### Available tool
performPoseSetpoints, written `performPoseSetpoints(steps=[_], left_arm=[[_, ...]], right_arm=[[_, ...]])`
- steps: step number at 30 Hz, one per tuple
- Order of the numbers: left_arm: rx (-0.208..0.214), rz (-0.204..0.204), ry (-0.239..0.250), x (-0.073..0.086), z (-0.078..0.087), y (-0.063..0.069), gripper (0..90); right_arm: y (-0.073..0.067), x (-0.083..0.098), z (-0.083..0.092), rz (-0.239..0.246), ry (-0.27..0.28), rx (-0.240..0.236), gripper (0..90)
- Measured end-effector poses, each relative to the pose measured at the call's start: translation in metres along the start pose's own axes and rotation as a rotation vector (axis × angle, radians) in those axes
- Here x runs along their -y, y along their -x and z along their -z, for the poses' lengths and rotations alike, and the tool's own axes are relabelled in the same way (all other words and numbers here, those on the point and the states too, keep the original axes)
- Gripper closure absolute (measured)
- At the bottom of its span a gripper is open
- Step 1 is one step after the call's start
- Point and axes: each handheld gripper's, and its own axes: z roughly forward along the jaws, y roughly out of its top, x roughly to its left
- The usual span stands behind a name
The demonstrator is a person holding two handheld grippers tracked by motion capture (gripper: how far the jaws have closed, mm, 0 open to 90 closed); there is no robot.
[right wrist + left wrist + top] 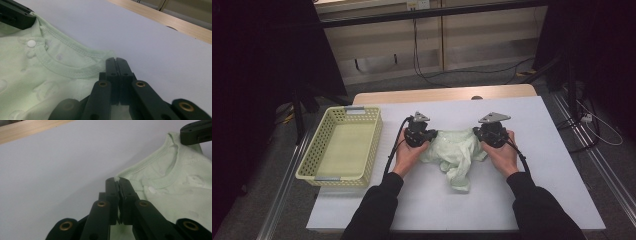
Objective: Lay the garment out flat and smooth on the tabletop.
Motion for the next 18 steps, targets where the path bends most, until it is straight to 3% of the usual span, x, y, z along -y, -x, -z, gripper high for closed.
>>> performPoseSetpoints(steps=[9,11,13,18], left_arm=[[-0.029,0.006,-0.018,0.0,-0.012,-0.006,83.6],[-0.048,0.015,-0.016,0.001,-0.012,-0.008,75.6],[-0.033,0.033,-0.014,0.001,-0.009,-0.008,66.5],[-0.052,0.007,0.005,0.002,0.008,-0.004,56.3]], right_arm=[[0.006,0.001,-0.018,-0.009,-0.028,0.028,90.0],[0.006,0.002,-0.022,-0.008,-0.03,0.027,88.2],[0.007,0.004,-0.023,-0.011,-0.027,0.033,82.9],[0.01,0.002,-0.016,-0.023,-0.007,0.029,71.1]])
